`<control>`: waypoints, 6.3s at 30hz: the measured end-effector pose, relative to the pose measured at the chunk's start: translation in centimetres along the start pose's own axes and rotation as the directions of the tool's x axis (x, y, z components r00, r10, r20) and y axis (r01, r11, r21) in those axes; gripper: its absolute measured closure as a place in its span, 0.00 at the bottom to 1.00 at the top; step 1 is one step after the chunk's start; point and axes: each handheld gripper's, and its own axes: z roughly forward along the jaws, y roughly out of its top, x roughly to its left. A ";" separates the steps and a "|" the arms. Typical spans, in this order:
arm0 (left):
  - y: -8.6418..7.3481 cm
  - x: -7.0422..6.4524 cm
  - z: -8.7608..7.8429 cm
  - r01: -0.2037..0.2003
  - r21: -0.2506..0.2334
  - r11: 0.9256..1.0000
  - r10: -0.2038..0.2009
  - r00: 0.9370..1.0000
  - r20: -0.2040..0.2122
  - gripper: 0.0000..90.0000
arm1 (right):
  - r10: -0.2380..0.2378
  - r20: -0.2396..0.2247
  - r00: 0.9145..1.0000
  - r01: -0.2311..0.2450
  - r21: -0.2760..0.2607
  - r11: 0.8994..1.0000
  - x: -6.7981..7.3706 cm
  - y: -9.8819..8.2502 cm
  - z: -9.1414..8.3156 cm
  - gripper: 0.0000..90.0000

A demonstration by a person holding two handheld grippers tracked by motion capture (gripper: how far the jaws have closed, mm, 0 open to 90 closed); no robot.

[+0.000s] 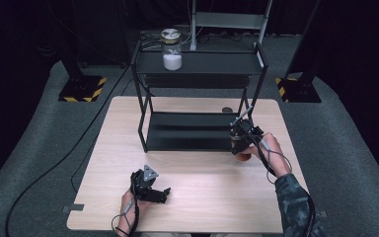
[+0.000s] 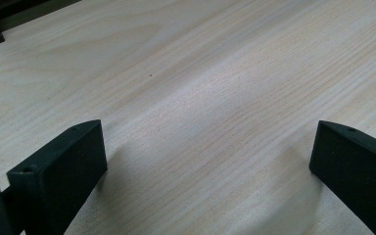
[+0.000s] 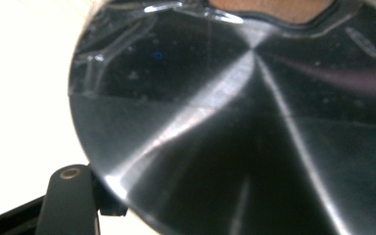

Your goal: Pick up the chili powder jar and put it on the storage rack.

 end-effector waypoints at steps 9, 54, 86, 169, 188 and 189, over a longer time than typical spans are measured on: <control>0.0 0.0 0.0 -0.002 0.001 1.000 0.002 1.000 -0.001 0.00 | -0.023 0.014 1.000 0.023 -0.001 1.000 0.2 1.2 -1.5 0.34; 0.0 0.0 0.0 -0.003 0.001 1.000 0.003 1.000 0.000 0.00 | -0.070 0.068 0.995 0.073 -0.030 0.997 0.5 5.0 -8.3 0.34; 0.0 0.0 0.0 -0.003 0.001 1.000 0.003 1.000 0.001 0.00 | -0.074 0.129 0.989 0.083 -0.065 0.994 1.1 7.2 -13.7 0.34; 0.0 0.0 0.0 -0.002 0.001 1.000 0.002 1.000 0.000 0.00 | 0.111 0.221 0.969 -0.002 -0.441 0.898 1.8 7.9 -19.5 0.34; 0.0 0.0 0.0 -0.004 0.000 1.000 0.004 1.000 -0.001 0.00 | 0.231 0.189 0.955 -0.101 -0.524 0.846 0.4 8.6 -16.7 0.34; 0.0 0.0 0.0 -0.004 0.000 1.000 0.004 1.000 -0.001 0.00 | 0.237 0.185 0.954 -0.107 -0.528 0.843 0.3 8.5 -16.6 0.34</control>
